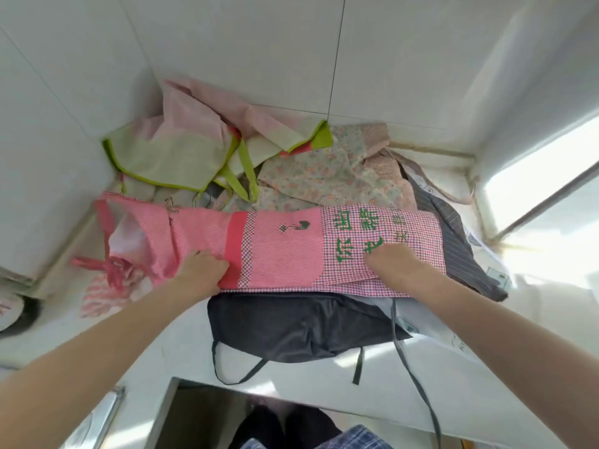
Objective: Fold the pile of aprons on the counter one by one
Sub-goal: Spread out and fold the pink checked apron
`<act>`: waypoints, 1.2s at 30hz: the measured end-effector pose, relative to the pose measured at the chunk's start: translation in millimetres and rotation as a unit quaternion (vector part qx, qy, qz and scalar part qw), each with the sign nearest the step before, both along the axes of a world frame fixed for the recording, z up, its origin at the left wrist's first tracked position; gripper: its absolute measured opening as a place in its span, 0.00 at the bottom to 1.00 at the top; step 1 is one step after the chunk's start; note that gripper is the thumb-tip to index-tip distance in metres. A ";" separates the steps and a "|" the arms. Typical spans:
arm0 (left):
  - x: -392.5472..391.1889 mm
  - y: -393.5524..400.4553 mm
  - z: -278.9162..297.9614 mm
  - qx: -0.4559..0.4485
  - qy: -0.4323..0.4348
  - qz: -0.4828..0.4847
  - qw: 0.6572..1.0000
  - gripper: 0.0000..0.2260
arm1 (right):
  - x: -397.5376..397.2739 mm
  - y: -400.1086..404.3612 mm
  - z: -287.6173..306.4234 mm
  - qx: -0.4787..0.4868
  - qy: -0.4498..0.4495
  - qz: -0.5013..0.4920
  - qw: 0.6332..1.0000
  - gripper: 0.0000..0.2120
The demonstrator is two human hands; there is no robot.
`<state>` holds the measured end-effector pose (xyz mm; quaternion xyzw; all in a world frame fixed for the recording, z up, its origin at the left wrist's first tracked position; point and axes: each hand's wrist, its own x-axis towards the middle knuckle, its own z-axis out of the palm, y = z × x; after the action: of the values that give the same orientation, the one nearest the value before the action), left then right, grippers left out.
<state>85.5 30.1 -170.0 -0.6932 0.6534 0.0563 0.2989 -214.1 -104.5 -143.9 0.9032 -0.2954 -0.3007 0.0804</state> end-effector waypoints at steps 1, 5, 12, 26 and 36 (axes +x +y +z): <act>-0.6 0.9 -0.8 -0.002 0.000 0.001 1.000 0.13 | -0.2 2.2 -3.2 -0.001 0.007 0.004 1.000 0.13; 1.9 1.9 -3.0 -0.006 0.003 0.000 1.000 0.12 | 0.5 6.2 -10.9 0.002 0.027 0.002 1.000 0.14; 0.6 0.1 -1.3 0.052 0.026 0.010 0.998 0.08 | -3.9 12.0 -22.8 0.032 0.032 -0.017 0.999 0.13; -31.4 -43.9 -4.2 0.032 0.286 -0.026 0.957 0.03 | 5.3 -8.1 -5.3 0.169 -0.084 -0.134 0.973 0.09; -47.0 -125.2 1.7 -0.123 0.306 0.106 0.938 0.22 | 43.8 -77.1 -0.9 0.153 -0.249 -0.259 0.921 0.18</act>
<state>38.6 -95.1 -168.2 -0.7390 0.6381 0.2161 -0.0104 -170.3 -181.6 -144.8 0.8421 -0.4802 -0.1181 -0.2152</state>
